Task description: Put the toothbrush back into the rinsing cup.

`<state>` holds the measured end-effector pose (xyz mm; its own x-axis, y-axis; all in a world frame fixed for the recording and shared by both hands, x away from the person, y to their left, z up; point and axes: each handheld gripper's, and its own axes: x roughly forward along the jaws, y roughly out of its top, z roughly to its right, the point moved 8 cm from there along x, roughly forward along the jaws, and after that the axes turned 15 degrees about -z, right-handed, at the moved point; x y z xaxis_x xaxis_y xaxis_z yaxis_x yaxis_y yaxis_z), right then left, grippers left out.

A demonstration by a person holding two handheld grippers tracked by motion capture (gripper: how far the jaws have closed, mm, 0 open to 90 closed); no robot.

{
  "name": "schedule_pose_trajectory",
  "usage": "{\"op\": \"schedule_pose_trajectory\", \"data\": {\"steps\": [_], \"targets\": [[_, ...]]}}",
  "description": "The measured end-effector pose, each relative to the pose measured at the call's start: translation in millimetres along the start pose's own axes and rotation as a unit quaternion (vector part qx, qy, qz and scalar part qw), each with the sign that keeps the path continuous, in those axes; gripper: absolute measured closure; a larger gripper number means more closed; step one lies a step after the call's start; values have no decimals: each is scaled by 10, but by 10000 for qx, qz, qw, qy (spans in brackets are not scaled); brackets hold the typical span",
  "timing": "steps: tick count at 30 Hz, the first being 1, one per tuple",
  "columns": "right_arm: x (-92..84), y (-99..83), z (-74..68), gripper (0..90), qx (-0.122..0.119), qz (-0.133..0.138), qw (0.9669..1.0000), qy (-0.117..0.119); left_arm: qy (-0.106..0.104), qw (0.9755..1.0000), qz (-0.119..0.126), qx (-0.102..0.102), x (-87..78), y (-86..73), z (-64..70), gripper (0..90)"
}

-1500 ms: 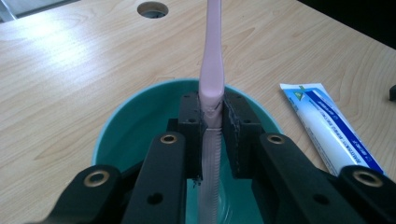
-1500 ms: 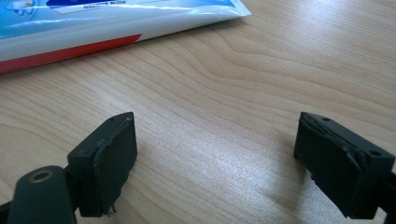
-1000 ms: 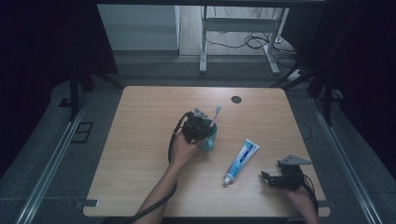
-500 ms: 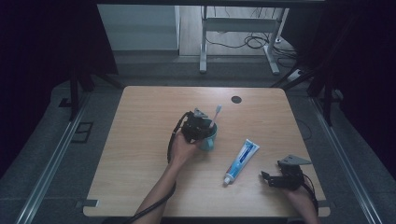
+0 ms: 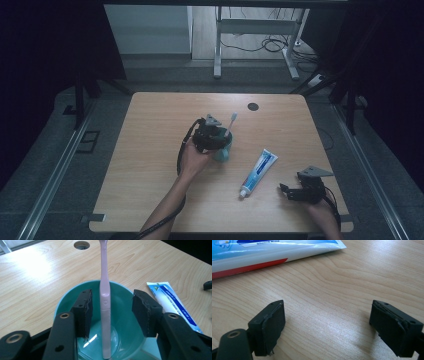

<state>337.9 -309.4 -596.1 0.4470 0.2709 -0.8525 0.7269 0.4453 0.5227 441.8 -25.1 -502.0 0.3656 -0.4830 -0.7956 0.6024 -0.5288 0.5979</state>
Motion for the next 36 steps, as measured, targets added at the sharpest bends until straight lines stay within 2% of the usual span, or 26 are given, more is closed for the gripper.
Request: {"op": "schedule_pose_trajectory", "data": {"steps": [8, 14, 26, 36], "targets": [[0, 0, 0, 130, 0, 1, 10000, 0, -39, 10000, 38, 44, -72, 7, 20, 381], [0, 0, 0, 131, 0, 2, 10000, 0, -103, 9999, 61, -22, -131, 7, 28, 290], [0, 0, 0, 131, -2, 2, 10000, -1, -95, 9998, 191, 9, -349, -13, 48, 153], [0, 0, 0, 131, -1, 0, 10000, -1, -138, 9997, 199, -10, -436, -171, 38, 135]]}}
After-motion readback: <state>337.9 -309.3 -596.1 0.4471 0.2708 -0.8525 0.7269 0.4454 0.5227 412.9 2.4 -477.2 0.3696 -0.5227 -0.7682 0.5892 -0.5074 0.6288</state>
